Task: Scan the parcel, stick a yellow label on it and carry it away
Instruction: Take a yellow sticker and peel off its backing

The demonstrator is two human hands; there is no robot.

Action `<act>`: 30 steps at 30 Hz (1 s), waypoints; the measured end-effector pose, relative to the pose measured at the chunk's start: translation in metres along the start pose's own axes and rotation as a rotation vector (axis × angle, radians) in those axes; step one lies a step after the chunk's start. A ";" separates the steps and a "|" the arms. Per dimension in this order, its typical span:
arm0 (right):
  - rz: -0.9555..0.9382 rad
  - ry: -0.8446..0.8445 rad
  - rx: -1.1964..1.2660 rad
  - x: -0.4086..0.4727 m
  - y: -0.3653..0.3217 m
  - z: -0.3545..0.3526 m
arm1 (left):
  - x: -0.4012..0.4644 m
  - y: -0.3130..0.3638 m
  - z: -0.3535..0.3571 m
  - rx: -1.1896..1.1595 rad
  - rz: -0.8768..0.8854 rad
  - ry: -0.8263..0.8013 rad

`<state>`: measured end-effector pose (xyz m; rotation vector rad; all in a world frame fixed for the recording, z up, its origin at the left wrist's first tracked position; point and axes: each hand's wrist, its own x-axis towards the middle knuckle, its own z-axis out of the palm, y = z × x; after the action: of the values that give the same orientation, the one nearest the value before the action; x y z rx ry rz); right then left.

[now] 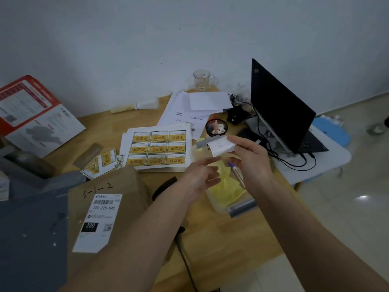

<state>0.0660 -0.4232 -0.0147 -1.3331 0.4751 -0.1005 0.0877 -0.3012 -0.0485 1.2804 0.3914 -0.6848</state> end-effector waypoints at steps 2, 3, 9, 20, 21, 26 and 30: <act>0.009 -0.002 0.002 0.004 0.002 -0.004 | 0.002 0.000 0.001 0.030 -0.003 0.010; 0.016 -0.002 0.001 0.005 0.003 -0.004 | 0.002 0.000 0.001 0.061 0.005 0.049; 0.041 -0.045 -0.008 0.004 0.003 0.015 | -0.013 0.006 -0.016 0.638 0.410 0.468; 0.093 -0.244 -0.006 -0.030 0.006 0.091 | -0.066 0.015 -0.077 1.358 0.868 0.762; 0.094 -0.261 -0.006 -0.035 0.006 0.099 | -0.071 0.015 -0.084 1.371 0.873 0.783; 0.114 -0.336 -0.033 -0.060 0.010 0.135 | -0.099 0.023 -0.117 1.405 0.930 0.923; 0.109 -0.395 -0.063 -0.077 0.015 0.161 | -0.120 0.027 -0.142 1.476 0.970 1.006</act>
<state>0.0559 -0.2476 0.0172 -1.3450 0.2151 0.2661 0.0312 -0.1320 0.0092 2.8772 -0.0808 0.8017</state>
